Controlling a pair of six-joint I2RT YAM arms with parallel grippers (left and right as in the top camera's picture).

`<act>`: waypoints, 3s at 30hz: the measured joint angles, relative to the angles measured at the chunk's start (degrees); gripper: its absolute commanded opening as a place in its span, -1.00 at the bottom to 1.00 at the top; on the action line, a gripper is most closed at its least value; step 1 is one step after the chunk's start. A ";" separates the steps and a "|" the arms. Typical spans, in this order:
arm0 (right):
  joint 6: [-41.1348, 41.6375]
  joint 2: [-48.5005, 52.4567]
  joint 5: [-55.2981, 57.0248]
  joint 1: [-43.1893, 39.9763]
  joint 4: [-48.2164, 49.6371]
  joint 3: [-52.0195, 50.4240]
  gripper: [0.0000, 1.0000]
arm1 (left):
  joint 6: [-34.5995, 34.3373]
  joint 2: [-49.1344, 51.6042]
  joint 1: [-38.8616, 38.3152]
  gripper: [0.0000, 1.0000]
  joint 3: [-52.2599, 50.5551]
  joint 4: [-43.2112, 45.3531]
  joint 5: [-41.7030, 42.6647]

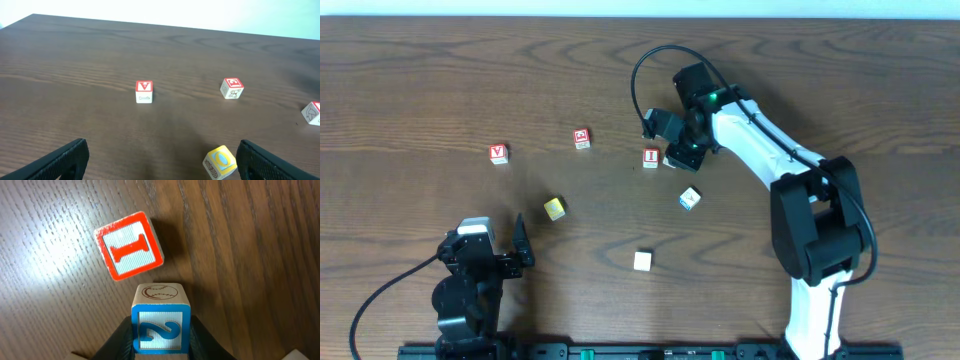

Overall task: Spell out Ai2
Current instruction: 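Lower the '2' block right of the 'I' block and release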

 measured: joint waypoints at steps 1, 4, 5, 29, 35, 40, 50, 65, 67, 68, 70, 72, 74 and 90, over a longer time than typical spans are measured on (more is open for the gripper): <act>0.02 0.07 -0.02 0.13 0.04 0.00 -0.59 | 0.00 0.00 0.00 0.91 0.00 0.00 0.00; 0.02 0.09 -0.02 0.50 0.11 0.00 -0.51 | 0.00 0.00 0.00 0.91 0.00 0.00 0.00; 0.02 0.09 -0.02 0.55 0.09 0.00 -0.50 | 0.00 0.00 0.00 0.91 0.00 0.00 0.00; -2.64 0.09 -0.02 0.98 -0.92 0.00 -0.17 | 0.00 0.00 0.00 0.91 0.00 0.00 0.00; -3.02 0.09 0.00 1.01 -0.94 0.00 -0.04 | 0.00 0.00 0.00 0.91 0.00 0.00 0.00; -2.99 0.09 0.02 1.03 -0.39 0.00 0.09 | 0.00 -0.02 0.00 0.91 0.00 0.00 0.00; -2.29 0.09 0.48 1.01 -3.72 3.78 0.12 | 0.00 -0.02 0.00 0.91 0.00 0.00 0.00; 12.52 -3.72 0.83 -1.99 -7.78 2.64 -0.97 | 0.00 0.00 0.00 0.91 0.00 0.00 0.00; 14.14 -3.72 0.13 -1.99 -7.58 0.50 -0.97 | 0.00 0.00 0.00 0.91 0.00 0.00 0.00; 14.88 -3.72 -0.04 -1.99 -7.54 -0.39 -0.97 | 0.00 0.00 0.00 0.90 0.00 0.00 0.00; 16.20 -3.72 -0.39 -1.99 -7.54 -1.60 -0.98 | 0.00 0.00 0.00 0.90 0.00 0.00 0.00; 17.38 -3.72 -0.68 -1.99 -7.54 -2.01 -0.97 | 0.00 0.00 0.00 0.91 0.00 0.00 0.00; 18.25 -3.72 -0.81 -1.99 -7.30 -2.05 -0.97 | 0.00 0.00 0.00 0.90 0.00 0.00 0.00; 22.80 -3.72 -0.37 -1.99 4.74 -9.05 -0.97 | 0.00 -0.02 0.00 0.91 0.00 0.00 0.00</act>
